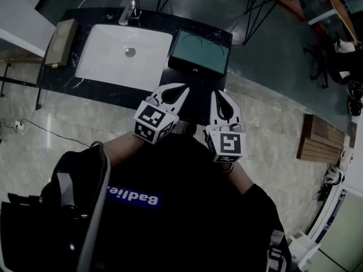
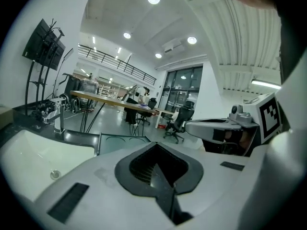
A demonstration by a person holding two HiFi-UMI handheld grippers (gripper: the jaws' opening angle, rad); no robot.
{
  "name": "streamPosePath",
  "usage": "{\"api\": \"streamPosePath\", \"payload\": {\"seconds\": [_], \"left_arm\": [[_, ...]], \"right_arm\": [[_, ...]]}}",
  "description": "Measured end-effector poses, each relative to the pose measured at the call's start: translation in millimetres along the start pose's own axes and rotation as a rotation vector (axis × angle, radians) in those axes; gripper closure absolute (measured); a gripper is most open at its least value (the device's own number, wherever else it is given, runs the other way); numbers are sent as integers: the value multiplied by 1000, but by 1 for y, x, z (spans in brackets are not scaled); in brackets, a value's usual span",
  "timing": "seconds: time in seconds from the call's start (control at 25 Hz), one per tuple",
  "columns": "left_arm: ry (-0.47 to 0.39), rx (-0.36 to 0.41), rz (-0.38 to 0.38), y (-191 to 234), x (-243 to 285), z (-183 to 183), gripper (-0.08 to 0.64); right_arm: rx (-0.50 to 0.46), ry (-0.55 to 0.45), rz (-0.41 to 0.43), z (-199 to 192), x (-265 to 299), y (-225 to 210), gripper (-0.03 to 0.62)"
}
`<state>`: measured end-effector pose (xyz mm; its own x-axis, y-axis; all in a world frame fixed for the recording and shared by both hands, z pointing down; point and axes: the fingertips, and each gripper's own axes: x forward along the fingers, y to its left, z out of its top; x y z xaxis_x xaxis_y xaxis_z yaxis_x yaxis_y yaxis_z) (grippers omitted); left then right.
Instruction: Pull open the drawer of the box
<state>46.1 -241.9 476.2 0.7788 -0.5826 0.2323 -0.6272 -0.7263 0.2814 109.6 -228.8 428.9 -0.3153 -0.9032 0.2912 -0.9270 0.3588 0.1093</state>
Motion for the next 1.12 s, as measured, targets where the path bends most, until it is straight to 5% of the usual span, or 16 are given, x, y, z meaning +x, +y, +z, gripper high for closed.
{"api": "streamPosePath", "payload": {"seconds": [0.44, 1.0, 1.12], "left_arm": [[36, -44, 172, 4, 47, -5, 558], [223, -51, 307, 37, 104, -62, 555], [290, -71, 323, 48, 117, -80, 503]], "right_arm": [[-16, -6, 142, -5, 28, -52, 592], [-68, 33, 180, -34, 65, -94, 592], [-107, 56, 188, -37, 80, -100, 592]]}}
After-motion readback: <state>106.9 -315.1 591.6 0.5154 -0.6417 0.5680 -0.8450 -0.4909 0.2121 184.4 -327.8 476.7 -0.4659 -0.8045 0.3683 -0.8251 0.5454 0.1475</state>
